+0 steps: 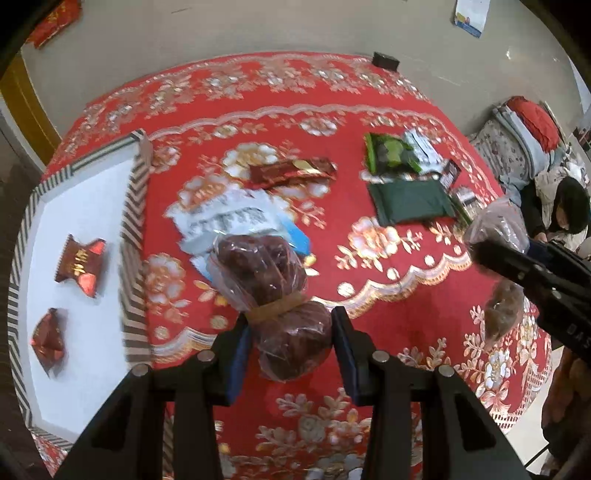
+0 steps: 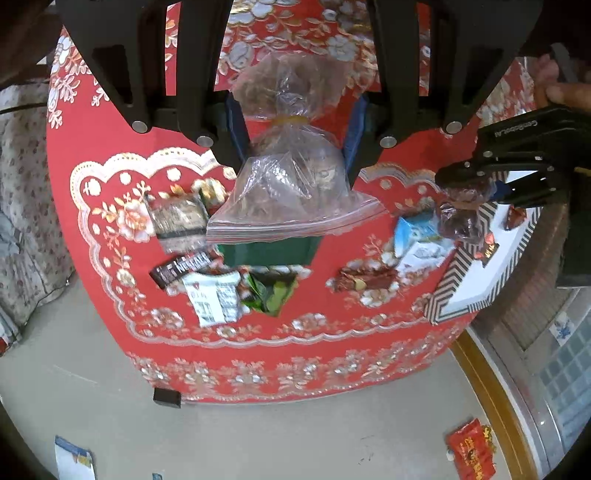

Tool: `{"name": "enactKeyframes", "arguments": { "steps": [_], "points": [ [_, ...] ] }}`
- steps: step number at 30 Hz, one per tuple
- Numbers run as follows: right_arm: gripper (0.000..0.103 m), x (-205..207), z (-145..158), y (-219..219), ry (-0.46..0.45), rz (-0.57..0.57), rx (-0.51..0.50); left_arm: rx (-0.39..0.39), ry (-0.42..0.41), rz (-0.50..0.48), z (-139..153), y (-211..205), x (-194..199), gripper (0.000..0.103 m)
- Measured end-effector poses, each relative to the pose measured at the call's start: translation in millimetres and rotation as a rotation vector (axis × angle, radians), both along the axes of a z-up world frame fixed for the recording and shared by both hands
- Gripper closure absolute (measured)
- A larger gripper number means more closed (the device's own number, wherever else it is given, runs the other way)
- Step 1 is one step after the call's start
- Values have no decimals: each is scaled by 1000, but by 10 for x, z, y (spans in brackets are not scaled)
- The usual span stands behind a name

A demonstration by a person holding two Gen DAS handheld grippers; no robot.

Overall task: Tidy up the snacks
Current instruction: 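Carry the nut bag and dates bag into the white box and release both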

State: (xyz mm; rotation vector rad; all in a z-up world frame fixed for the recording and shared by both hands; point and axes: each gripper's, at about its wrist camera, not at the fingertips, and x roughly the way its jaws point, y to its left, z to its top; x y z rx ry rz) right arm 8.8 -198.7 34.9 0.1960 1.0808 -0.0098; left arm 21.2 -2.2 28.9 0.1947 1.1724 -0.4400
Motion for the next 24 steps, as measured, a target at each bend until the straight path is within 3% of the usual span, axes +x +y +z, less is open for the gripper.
{"name": "enactKeyframes", "arguments": {
  "steps": [8,13,20,24],
  "points": [
    [58,344,242,454,-46,62,-5,-12,-32,64,78,466,174,59],
    [58,679,311,1007,-56,152,42,-9,-38,149,44,995,293,59],
    [58,1172,250,1991,-48,319,65,37,-25,243,-139,1685,365,59],
    [58,1521,45,2463,0,388,64,67,-27,229,-234,1822,356,59]
  ]
}}
